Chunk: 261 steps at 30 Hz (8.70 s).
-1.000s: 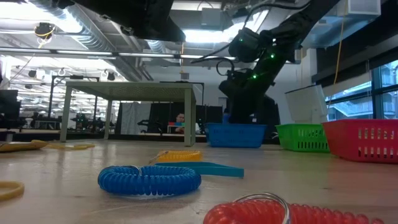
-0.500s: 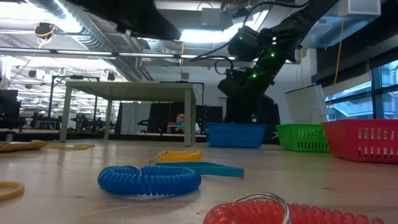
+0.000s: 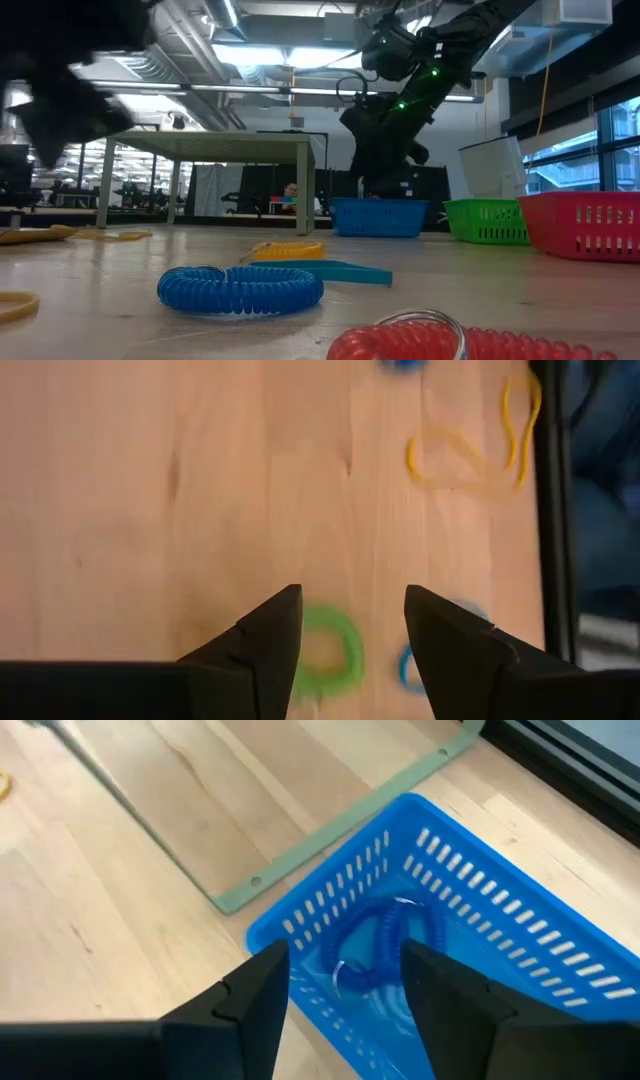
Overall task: Pick & Place Office Desk Supplies
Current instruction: Put the green spring keychain into the blue bin
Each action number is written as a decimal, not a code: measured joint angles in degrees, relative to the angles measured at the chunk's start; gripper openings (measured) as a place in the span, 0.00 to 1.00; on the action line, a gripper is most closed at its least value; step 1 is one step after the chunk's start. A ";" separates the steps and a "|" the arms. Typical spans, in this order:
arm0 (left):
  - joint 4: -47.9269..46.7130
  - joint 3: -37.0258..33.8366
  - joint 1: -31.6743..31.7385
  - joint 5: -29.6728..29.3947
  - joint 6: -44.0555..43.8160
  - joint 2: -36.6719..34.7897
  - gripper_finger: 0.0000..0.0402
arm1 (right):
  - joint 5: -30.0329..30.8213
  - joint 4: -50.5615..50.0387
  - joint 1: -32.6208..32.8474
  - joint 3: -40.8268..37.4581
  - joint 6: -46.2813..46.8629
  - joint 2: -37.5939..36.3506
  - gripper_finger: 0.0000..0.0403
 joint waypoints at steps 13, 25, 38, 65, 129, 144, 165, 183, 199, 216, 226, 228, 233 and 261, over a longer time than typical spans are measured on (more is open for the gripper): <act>-4.42 0.00 -6.81 -8.16 1.23 8.27 0.43 | 0.13 0.90 0.34 0.19 -0.26 0.00 0.46; -4.90 0.28 -6.72 -9.38 9.81 13.36 0.32 | -0.02 0.93 0.34 0.21 -0.35 -0.04 0.46; 1.91 -0.24 -4.49 -21.25 15.98 7.93 0.03 | -4.18 0.69 0.41 0.21 -1.44 -3.57 0.46; 74.35 0.00 9.01 -44.14 64.29 4.34 0.03 | -1.34 23.23 24.28 0.23 -17.69 -13.22 0.46; 78.00 0.09 16.53 -26.43 65.10 4.25 0.03 | 0.82 28.42 26.00 0.18 -19.07 -13.14 0.46; 76.55 0.04 16.51 -26.69 65.12 4.30 0.03 | 7.78 25.38 26.00 0.19 -16.31 -13.14 0.04; 76.73 0.04 16.47 -31.04 68.58 4.34 0.03 | 6.95 19.18 25.97 0.19 -16.33 -13.18 0.21; 76.64 0.02 16.47 -30.93 64.97 4.69 0.03 | 4.44 21.60 25.97 0.19 -16.33 -13.18 0.62; 77.24 0.00 19.60 -26.03 65.04 5.54 0.03 | 4.49 23.27 25.97 0.19 -16.33 -13.18 0.65; 77.23 0.00 21.60 -19.91 65.12 5.54 0.03 | 4.55 23.29 24.90 0.19 -14.76 -13.18 0.43; 77.26 0.04 21.58 -19.87 65.13 5.52 0.03 | 4.66 23.00 24.90 0.19 -14.91 -13.18 0.08; 77.20 0.04 21.46 -20.22 64.96 5.52 0.03 | 4.68 22.71 24.90 0.20 -14.84 -13.18 0.08; 76.85 0.04 20.53 -26.44 62.76 5.52 0.10 | 4.70 22.26 24.90 0.19 -15.00 -13.18 0.08; 53.70 0.04 12.57 -57.49 48.79 5.48 0.46 | 13.75 1.75 8.82 0.24 -6.71 -12.82 0.10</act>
